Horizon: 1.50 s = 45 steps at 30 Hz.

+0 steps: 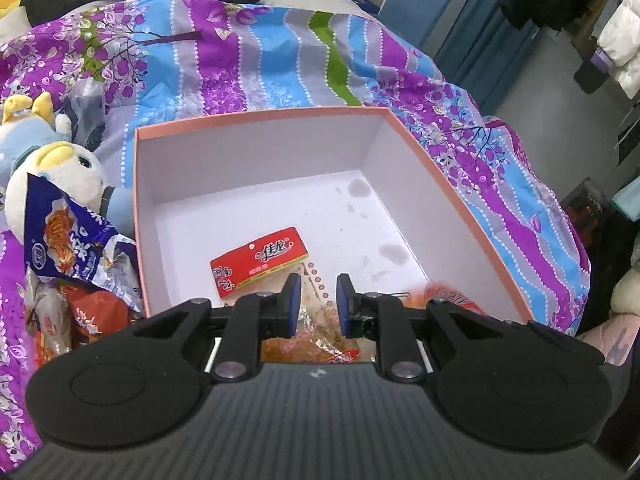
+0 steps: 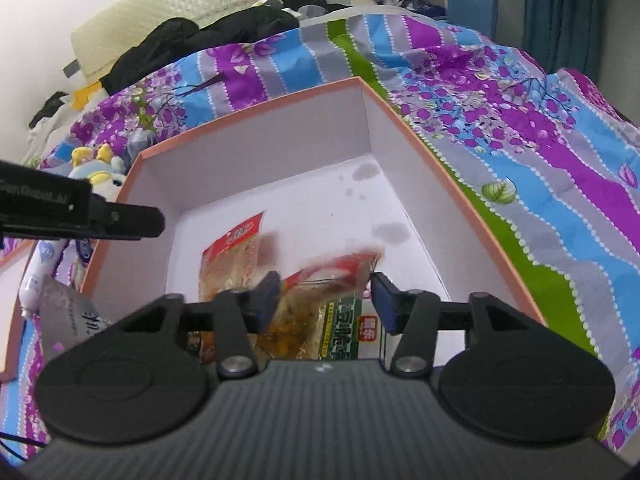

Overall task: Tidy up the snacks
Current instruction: 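Lower both packets into the pink box and open both grippers, then withdraw both tools from the pink box toward the snack pile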

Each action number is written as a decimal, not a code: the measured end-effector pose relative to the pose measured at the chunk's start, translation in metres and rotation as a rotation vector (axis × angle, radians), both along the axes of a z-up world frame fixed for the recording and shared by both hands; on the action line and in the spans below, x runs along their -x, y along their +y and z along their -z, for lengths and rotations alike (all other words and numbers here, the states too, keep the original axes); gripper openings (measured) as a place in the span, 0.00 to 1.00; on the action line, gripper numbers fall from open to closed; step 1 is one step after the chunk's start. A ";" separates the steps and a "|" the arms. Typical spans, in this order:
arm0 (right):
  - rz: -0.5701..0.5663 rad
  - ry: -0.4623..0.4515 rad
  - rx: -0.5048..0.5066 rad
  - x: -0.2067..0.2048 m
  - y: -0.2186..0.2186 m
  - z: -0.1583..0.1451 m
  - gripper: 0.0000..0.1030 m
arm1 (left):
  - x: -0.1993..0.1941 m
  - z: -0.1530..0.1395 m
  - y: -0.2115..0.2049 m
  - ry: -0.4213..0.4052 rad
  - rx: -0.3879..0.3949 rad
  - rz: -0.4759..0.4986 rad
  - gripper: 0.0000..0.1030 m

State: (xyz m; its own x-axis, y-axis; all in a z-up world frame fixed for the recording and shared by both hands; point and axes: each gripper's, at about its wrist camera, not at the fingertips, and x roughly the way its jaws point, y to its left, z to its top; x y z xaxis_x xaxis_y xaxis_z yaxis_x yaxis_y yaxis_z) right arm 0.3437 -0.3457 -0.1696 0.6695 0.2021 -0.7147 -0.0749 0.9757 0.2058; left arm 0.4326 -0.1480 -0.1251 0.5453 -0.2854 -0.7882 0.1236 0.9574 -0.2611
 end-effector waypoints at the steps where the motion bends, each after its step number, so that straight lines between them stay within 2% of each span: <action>1: 0.005 0.003 -0.004 0.001 0.000 -0.001 0.59 | 0.004 -0.003 0.002 -0.007 0.006 0.000 0.21; 9: 0.007 -0.067 -0.004 0.037 0.008 -0.038 0.59 | 0.050 -0.049 0.016 -0.090 0.030 0.011 0.21; 17: 0.011 -0.173 -0.016 0.091 0.025 -0.091 0.59 | 0.131 -0.103 0.035 -0.180 0.054 0.009 0.21; 24: 0.001 -0.254 -0.005 0.144 0.043 -0.124 0.59 | 0.202 -0.134 0.059 -0.251 0.076 0.002 0.21; 27: -0.006 -0.283 -0.014 0.165 0.051 -0.132 0.59 | 0.227 -0.139 0.072 -0.255 0.110 -0.003 0.22; 33: -0.025 -0.314 -0.020 0.203 0.069 -0.137 0.59 | 0.277 -0.140 0.097 -0.272 0.109 -0.029 0.22; 43: -0.093 -0.315 0.004 0.243 0.096 -0.124 0.59 | 0.330 -0.120 0.134 -0.270 0.098 -0.114 0.23; 45: -0.112 -0.315 0.010 0.250 0.102 -0.120 0.59 | 0.338 -0.113 0.143 -0.259 0.110 -0.138 0.26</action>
